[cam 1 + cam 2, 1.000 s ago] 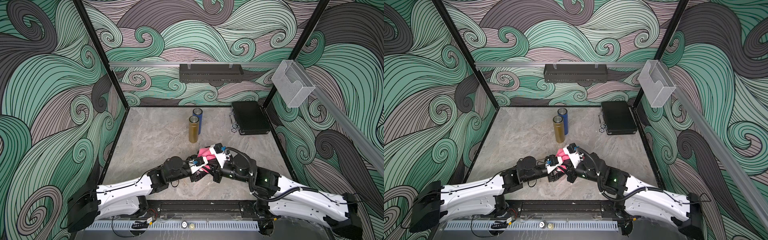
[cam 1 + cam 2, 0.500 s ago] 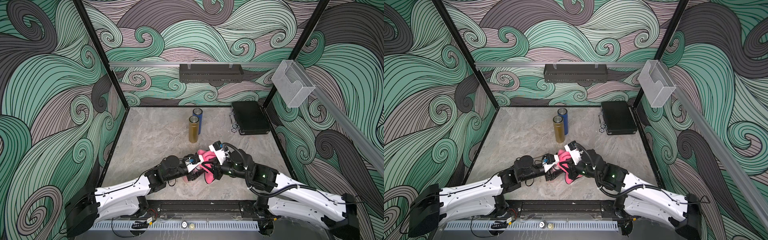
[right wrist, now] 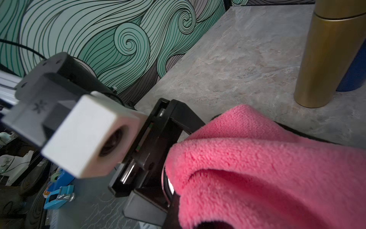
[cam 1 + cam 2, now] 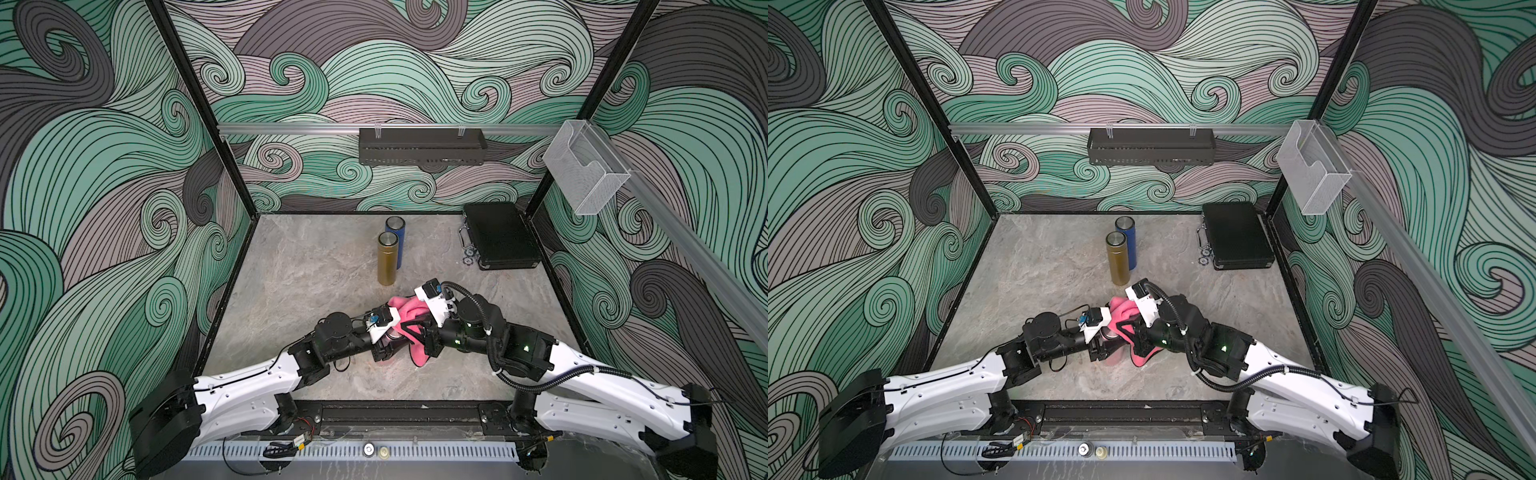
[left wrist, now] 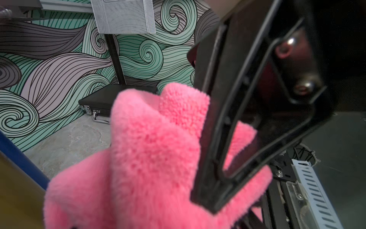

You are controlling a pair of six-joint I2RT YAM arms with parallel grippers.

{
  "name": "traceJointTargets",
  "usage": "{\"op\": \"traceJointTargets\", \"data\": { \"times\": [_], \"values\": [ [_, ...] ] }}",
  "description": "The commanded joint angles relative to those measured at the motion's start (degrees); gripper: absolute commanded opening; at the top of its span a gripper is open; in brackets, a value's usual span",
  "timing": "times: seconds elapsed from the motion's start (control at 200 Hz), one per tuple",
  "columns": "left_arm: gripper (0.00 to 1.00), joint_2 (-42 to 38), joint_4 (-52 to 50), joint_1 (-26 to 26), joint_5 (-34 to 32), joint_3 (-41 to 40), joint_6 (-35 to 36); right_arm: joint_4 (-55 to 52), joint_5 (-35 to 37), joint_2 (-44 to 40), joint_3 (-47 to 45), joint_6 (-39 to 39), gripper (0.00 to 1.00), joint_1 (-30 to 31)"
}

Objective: Wipe the surface of the thermos
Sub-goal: Wipe the dirt from the surface of the thermos.

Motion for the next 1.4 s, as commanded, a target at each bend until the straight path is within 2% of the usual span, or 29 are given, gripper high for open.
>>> {"op": "traceJointTargets", "data": {
  "times": [0.0, 0.28, 0.39, 0.465, 0.63, 0.695, 0.791, 0.876, 0.991, 1.136, 1.221, 1.396],
  "values": [
    [0.0, -0.2, 14.0, 1.4, 1.5, 1.1, -5.6, -10.5, 4.4, 0.9, -0.3, 0.6, 0.0, -0.6],
    [0.0, 4.5, 26.7, 2.2, 0.2, -3.1, -9.9, -4.9, 0.5, 4.1, 2.9, 0.8, 0.0, 6.2],
    [0.0, 4.2, 25.4, 2.2, 1.4, -2.7, -9.4, -3.7, -1.0, 7.2, 3.6, 0.8, 0.0, 6.4],
    [0.0, 3.2, 23.9, 2.2, 2.2, -2.4, -9.0, -5.9, 3.0, 8.2, 4.2, 0.3, 0.0, 5.9],
    [0.0, 0.9, 20.1, 2.2, 3.5, -1.9, -7.7, -10.5, 3.4, 7.8, 2.4, 0.5, 0.0, -2.3],
    [0.0, 0.4, 18.5, 2.2, 3.8, -1.6, -7.5, -13.5, 5.5, 7.1, 2.7, 0.1, 0.0, -3.1],
    [0.0, 0.2, 16.5, 2.2, 5.1, -0.9, -7.0, -13.6, 1.7, 6.1, 3.2, -0.3, 0.0, -2.3],
    [0.0, 1.3, 16.0, 2.2, 6.7, 0.1, -6.9, -13.4, 1.9, 6.0, 5.5, -1.3, 0.0, 2.0],
    [0.0, 3.6, 15.8, 2.2, 9.6, 1.6, -6.5, -12.0, -0.5, 8.5, 9.1, -2.2, 0.0, 5.3],
    [0.0, 5.7, 16.6, 2.1, 9.6, 2.0, -6.2, -10.5, -2.7, 13.8, 11.8, -2.8, 0.0, 6.0],
    [0.0, 5.2, 17.0, 2.1, 8.8, 1.6, -6.1, -12.3, 0.6, 15.8, 12.1, -2.8, 0.0, 5.2],
    [0.0, 2.4, 16.1, 2.1, 7.1, 0.4, -5.4, -10.7, -1.5, 12.9, 4.0, -0.5, 0.0, -2.8]
  ]
}}
